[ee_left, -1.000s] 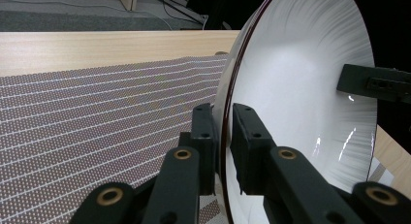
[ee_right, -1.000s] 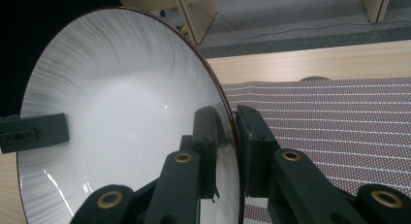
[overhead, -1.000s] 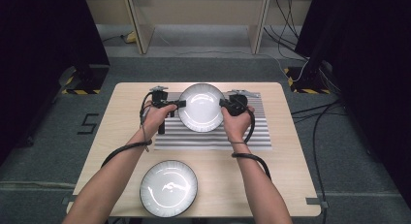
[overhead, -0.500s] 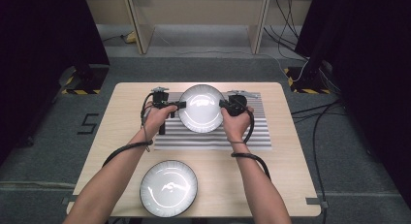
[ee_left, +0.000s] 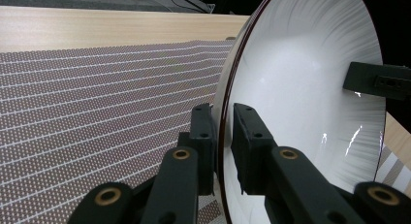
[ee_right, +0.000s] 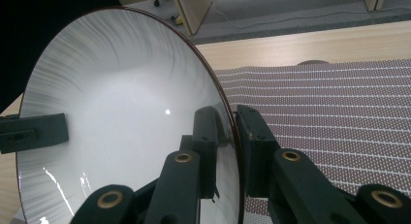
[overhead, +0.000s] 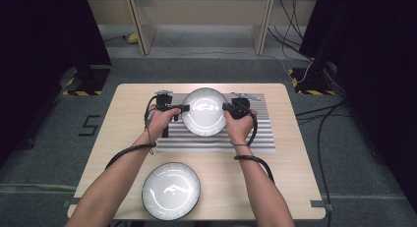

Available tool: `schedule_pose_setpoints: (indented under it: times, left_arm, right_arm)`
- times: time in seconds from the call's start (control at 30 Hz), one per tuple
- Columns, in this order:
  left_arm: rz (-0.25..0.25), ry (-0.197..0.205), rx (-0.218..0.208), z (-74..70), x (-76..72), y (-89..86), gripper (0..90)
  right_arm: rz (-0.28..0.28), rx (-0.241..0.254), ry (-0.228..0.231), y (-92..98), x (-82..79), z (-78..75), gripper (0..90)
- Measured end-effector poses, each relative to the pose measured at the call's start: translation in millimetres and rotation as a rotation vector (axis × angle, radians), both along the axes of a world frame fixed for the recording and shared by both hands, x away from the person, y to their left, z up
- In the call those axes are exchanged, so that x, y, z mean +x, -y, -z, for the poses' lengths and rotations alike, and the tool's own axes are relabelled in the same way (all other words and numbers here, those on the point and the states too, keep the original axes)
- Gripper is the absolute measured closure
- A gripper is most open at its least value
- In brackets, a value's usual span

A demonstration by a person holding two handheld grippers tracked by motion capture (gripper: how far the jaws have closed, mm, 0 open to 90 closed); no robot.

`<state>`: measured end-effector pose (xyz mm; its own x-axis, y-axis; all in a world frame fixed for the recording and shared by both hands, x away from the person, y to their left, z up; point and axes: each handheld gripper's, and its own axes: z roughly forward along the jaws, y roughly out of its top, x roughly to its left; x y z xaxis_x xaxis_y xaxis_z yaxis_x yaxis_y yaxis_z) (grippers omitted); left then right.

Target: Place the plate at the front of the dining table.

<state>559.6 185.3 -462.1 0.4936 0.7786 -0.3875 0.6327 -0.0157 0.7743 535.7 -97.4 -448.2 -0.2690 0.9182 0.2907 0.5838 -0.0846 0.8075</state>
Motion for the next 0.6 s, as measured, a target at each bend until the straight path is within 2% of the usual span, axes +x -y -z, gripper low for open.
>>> schedule_pose_setpoints:
  times: [0.6]
  left_arm:
    - [-0.026, -0.044, 0.013, 14.1, 5.5, 1.8, 78.3]
  right_arm:
    - [0.0, -0.01, -0.031, -1.5, 6.8, 13.3, 79.5]
